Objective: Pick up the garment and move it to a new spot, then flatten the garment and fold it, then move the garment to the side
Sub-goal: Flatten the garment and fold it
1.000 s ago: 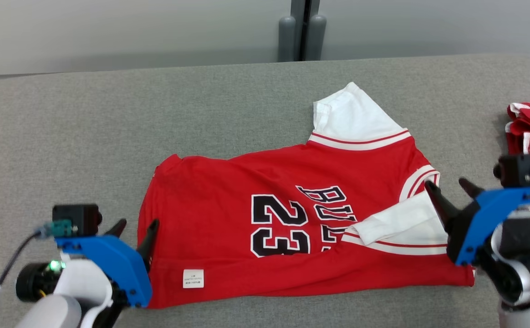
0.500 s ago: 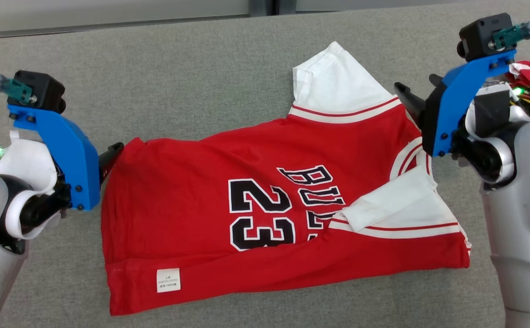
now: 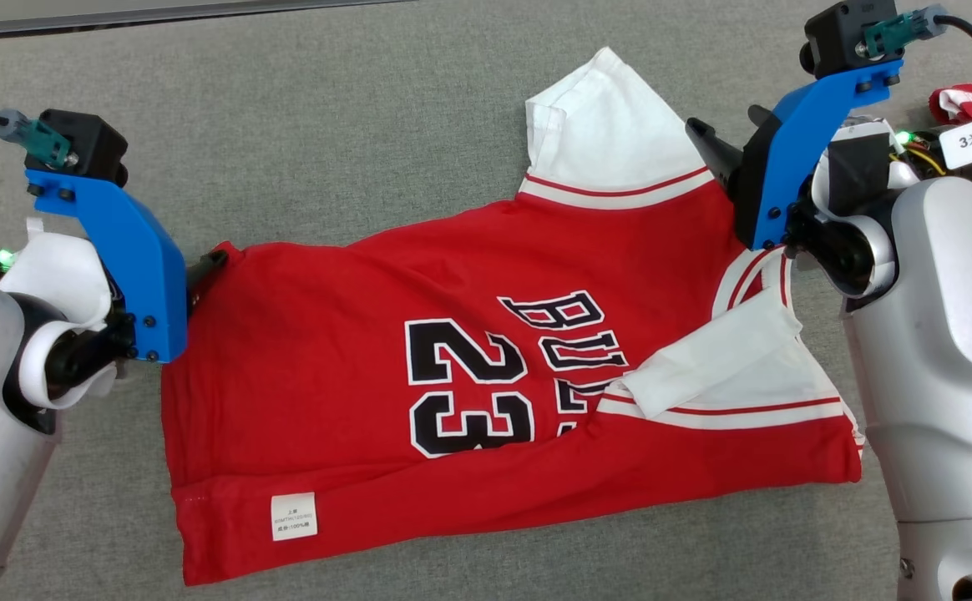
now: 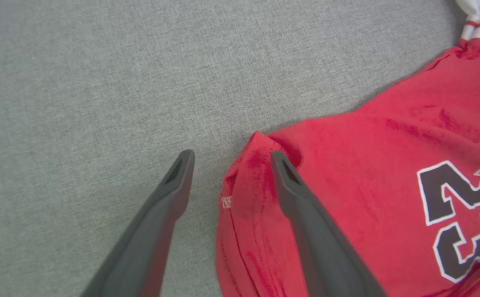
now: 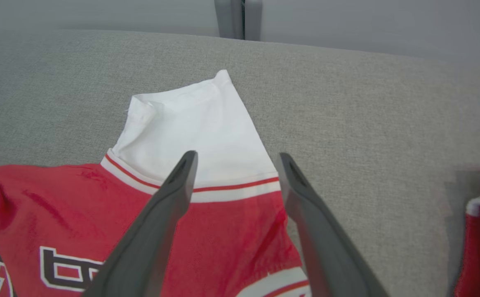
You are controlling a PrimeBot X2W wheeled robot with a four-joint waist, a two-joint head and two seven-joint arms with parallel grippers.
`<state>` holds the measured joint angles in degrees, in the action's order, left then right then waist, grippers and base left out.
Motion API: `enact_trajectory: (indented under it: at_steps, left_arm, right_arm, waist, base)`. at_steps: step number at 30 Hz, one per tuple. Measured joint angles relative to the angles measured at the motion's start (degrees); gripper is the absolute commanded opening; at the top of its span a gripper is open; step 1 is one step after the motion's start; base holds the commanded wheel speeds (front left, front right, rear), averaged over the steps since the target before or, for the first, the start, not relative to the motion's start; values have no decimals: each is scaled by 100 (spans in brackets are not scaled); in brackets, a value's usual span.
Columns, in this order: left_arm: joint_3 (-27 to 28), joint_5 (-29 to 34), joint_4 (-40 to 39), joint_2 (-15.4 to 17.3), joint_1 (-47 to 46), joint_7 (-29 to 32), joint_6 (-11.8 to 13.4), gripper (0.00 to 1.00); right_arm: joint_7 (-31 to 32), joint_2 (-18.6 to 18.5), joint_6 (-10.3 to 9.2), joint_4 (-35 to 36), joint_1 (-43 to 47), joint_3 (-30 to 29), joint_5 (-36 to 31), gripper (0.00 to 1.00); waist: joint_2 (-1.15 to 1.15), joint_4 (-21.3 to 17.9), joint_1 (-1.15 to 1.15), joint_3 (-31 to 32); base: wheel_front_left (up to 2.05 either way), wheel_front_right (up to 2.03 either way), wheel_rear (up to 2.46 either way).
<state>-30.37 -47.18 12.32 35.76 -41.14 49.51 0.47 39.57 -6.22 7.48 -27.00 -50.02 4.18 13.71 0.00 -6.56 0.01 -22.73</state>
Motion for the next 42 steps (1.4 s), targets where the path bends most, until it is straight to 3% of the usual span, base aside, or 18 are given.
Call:
enact_trajectory:
  at_steps: [9, 10, 11, 12, 13, 22, 28, 37, 38, 39, 42]
  left_arm:
    - [-154, -16, 140, -177, 2, 25, 16, 100]
    - [-181, -9, 172, -185, 2, 35, 8, 89]
    - [-196, -8, 202, -196, 3, 45, 4, 61]
    - [-199, -29, 223, -215, 3, 88, 4, 26]
    - [-202, -49, 222, -240, 3, 83, 2, 0]
    - [-98, 57, 86, -691, 130, -1001, 49, 0]
    - [-66, 32, 87, -1235, 129, -1738, -108, 0]
    - [-151, 82, 512, -1782, -68, -2527, -367, 0]
    - [-126, 65, 567, -1825, -68, -2625, -401, 0]
    - [-99, 27, 623, -1857, -66, -2707, -405, 0]
    - [75, -66, 786, -1969, -13, -3110, -438, 0]
  right_arm:
    - [-158, -10, 0, -319, -208, 60, 58, 100]
    - [-168, -11, 0, -347, -237, 59, 58, 100]
    - [-183, -13, 0, -368, -265, 54, 59, 100]
    - [-186, -15, 0, -400, -300, 36, 69, 100]
    - [-186, -27, 0, -441, -342, 15, 82, 100]
    - [-244, -337, 0, -1000, -923, -132, -238, 100]
    - [-482, -545, 1, -1464, -1326, -300, -619, 100]
    - [-815, -683, 0, -2027, -1512, -572, -1007, 100]
    - [-817, -691, 0, -2062, -1530, -579, -1023, 55]
    - [-826, -692, -1, -2100, -1538, -588, -1023, 0]
    - [-975, -668, 0, -2165, -1521, -536, -976, 0]
  waist:
    - [0, 29, 0, -151]
    - [0, 40, 0, -173]
    - [0, 52, 0, -192]
    - [0, 65, 0, -214]
    - [0, 83, -1, -234]
    - [0, 463, -1, -474]
    - [0, 936, -1, -689]
    - [0, 1541, -1, -1054]
    - [0, 1568, -1, -1060]
    - [0, 1577, -1, -1053]
    - [0, 1558, -1, -1010]
  base:
    - [0, 0, 0]
    - [0, 0, 0]
    - [0, 0, 0]
    - [0, 0, 0]
    - [0, 0, 0]
    - [0, 0, 0]
    - [0, 0, 0]
    - [0, 0, 0]
    - [0, 0, 0]
    - [0, 0, 0]
    - [0, 0, 0]
